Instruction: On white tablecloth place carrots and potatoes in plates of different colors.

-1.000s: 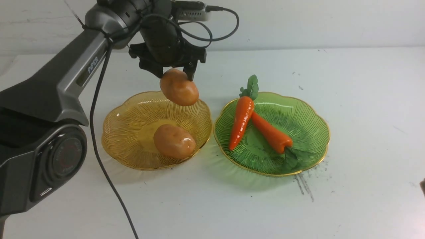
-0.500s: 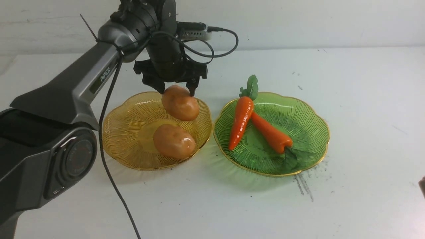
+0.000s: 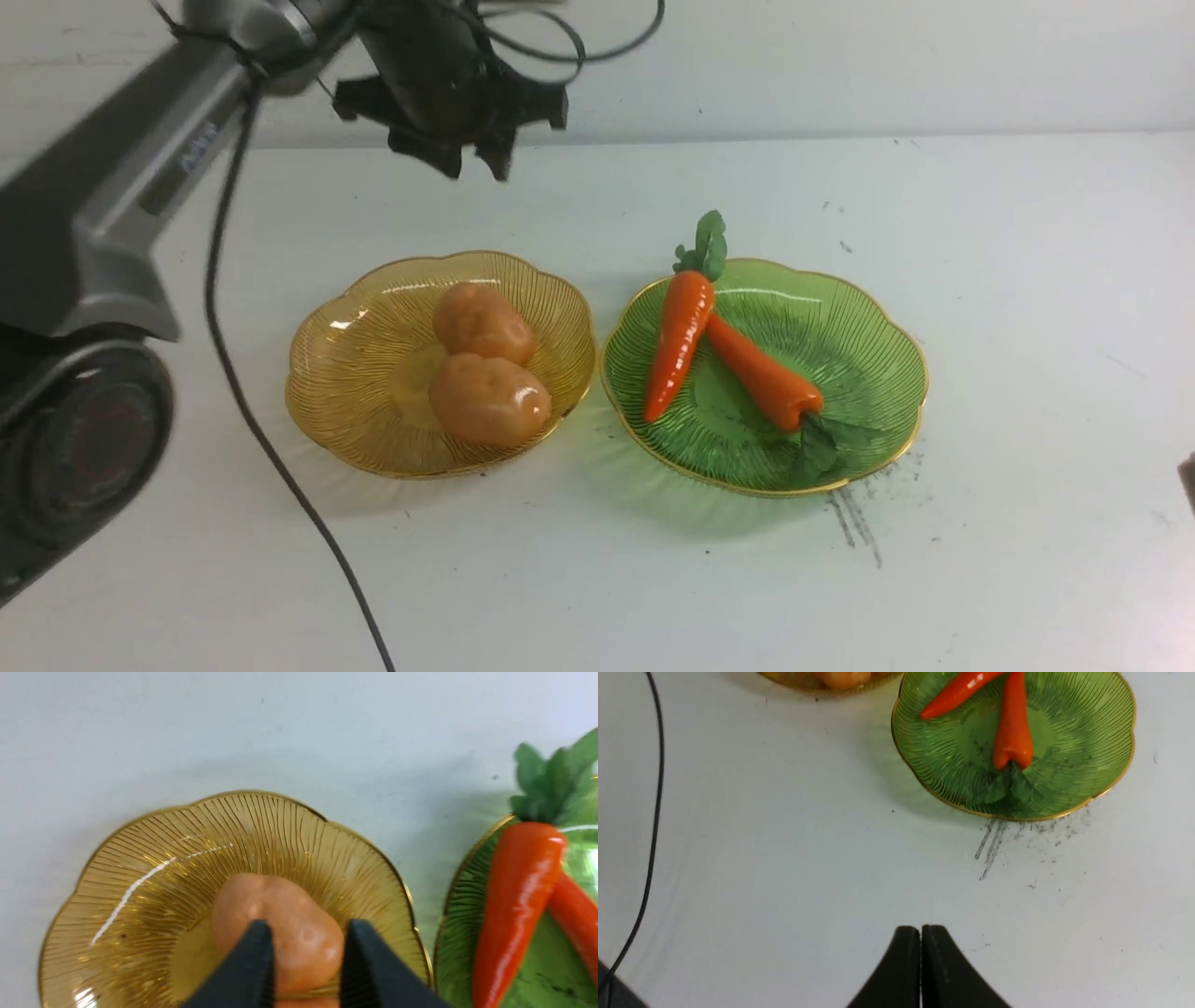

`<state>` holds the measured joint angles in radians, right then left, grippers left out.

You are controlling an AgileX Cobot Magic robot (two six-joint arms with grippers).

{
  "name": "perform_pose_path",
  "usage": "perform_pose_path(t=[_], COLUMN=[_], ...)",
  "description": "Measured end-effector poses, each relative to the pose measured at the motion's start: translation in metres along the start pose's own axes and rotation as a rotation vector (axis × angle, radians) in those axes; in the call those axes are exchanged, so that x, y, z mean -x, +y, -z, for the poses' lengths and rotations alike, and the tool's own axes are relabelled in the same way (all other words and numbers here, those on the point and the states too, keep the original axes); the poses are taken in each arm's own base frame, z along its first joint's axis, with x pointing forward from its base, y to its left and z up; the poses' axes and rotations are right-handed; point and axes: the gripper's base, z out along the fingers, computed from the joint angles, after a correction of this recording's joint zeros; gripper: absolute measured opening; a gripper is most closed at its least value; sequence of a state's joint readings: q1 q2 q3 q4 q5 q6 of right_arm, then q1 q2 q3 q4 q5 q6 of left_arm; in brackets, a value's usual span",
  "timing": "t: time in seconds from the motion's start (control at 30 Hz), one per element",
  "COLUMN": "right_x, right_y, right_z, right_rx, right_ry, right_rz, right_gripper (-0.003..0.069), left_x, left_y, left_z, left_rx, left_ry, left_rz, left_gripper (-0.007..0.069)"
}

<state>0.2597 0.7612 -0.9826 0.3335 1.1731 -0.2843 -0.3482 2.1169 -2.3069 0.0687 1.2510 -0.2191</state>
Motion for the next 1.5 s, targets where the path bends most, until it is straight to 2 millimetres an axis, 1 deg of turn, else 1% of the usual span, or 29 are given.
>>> perform_pose_path(t=[0.03,0.07,0.1,0.13,0.17,0.23,0.27,0.3,0.33,0.4,0.43,0.47,0.53,0.57,0.6,0.63,0.67,0.7,0.73,0.8,0.83,0.87,0.93,0.97,1.0,1.03,1.07,1.13,1.5], right_x=[0.001,0.003,0.004,0.004,0.005,0.004,0.003,0.000,-0.004,-0.016,-0.025,-0.031,-0.050,-0.059,-0.066,-0.079,-0.082,-0.093,-0.097,-0.108,-0.111,-0.111,-0.112,-0.112,-0.113,-0.113,-0.113,-0.112,-0.112], right_y=[-0.001,-0.002,-0.003,-0.003,-0.005,-0.006,-0.006,-0.006,-0.005,-0.004,-0.003,-0.003,-0.001,0.000,0.000,0.001,0.001,0.001,0.002,0.004,0.003,0.004,0.003,0.002,0.002,0.002,0.002,0.002,0.002], right_z=[0.000,0.001,0.002,0.002,0.005,0.016,0.025,0.032,0.044,0.060,0.067,0.071,0.079,0.080,0.081,0.079,0.079,0.075,0.076,0.073,0.068,0.069,0.062,0.061,0.059,0.059,0.059,0.059,0.059], right_rx=[-0.010,-0.021,-0.033,-0.035,-0.066,-0.118,-0.153,-0.178,-0.216,-0.262,-0.285,-0.306,-0.321,-0.324,-0.325,-0.326,-0.326,-0.319,-0.313,-0.296,-0.290,-0.290,-0.281,-0.279,-0.278,-0.277,-0.275,-0.275,-0.271], right_ry=[-0.016,-0.033,-0.053,-0.054,-0.094,-0.165,-0.220,-0.258,-0.326,-0.433,-0.489,-0.525,-0.644,-0.697,-0.744,-0.799,-0.816,-0.877,-0.918,-0.998,-1.025,-1.027,-1.051,-1.051,-1.048,-1.050,-1.057,-1.062,-1.071], right_rz=[-0.012,-0.026,-0.037,-0.040,-0.059,-0.070,-0.072,-0.074,-0.076,-0.084,-0.096,-0.099,-0.135,-0.149,-0.154,-0.161,-0.157,-0.160,-0.154,-0.142,-0.135,-0.134,-0.127,-0.128,-0.130,-0.130,-0.128,-0.126,-0.130], right_gripper=[-0.0004,-0.0004,-0.0004,-0.0004,-0.0004,-0.0004,-0.0004,-0.0004,-0.0004,-0.0004,-0.0004,-0.0004,-0.0004,-0.0004,-0.0004,-0.0004,-0.0004,-0.0004,-0.0004,-0.0003,-0.0003,-0.0003,-0.0003,-0.0003,-0.0003,-0.0003,-0.0003,-0.0003,-0.0003], left_x=[-0.001,-0.004,-0.008,-0.009,-0.020,-0.036,-0.051,-0.059,-0.075,-0.105,-0.117,-0.131,-0.161,-0.177,-0.192,-0.212,-0.215,-0.241,-0.256,-0.287,-0.307,-0.310,-0.344,-0.351,-0.367,-0.377,-0.391,-0.402,-0.406], left_y=[0.001,0.002,0.004,0.004,0.008,0.014,0.019,0.022,0.026,0.034,0.037,0.040,0.047,0.050,0.053,0.058,0.058,0.064,0.067,0.073,0.077,0.078,0.085,0.086,0.090,0.092,0.096,0.100,0.101], left_z=[0.020,0.041,0.055,0.059,0.086,0.112,0.123,0.135,0.147,0.163,0.164,0.174,0.184,0.189,0.189,0.200,0.201,0.208,0.208,0.218,0.222,0.222,0.227,0.226,0.230,0.230,0.230,0.230,0.225], left_rx=[-0.012,-0.022,-0.026,-0.026,-0.028,-0.014,0.004,0.010,0.017,0.024,0.029,0.027,0.023,0.019,0.016,0.002,0.001,-0.015,-0.022,-0.047,-0.059,-0.061,-0.093,-0.098,-0.112,-0.117,-0.117,-0.098,-0.089], left_ry=[-0.021,-0.040,-0.051,-0.053,-0.067,-0.073,-0.058,-0.066,-0.056,-0.036,-0.016,-0.028,-0.043,-0.067,-0.079,-0.152,-0.161,-0.248,-0.283,-0.425,-0.507,-0.521,-0.669,-0.684,-0.751,-0.785,-0.830,-0.849,-0.812], left_rz=[-0.009,-0.021,-0.031,-0.034,-0.051,-0.059,-0.065,-0.067,-0.073,-0.084,-0.087,-0.089,-0.092,-0.093,-0.095,-0.093,-0.093,-0.092,-0.093,-0.090,-0.088,-0.087,-0.056,-0.049,-0.024,-0.012,-0.001,0.004,0.007], left_gripper=[0.0064,0.0035,0.0020,0.0017,0.0004,-0.0003,-0.0003,-0.0003,-0.0003,-0.0003,-0.0003,-0.0003,-0.0003,-0.0003,-0.0003,-0.0003,-0.0003,-0.0003,-0.0003,-0.0003,-0.0003,-0.0003,-0.0003,-0.0003,-0.0003,-0.0003,-0.0003,-0.0003,-0.0003])
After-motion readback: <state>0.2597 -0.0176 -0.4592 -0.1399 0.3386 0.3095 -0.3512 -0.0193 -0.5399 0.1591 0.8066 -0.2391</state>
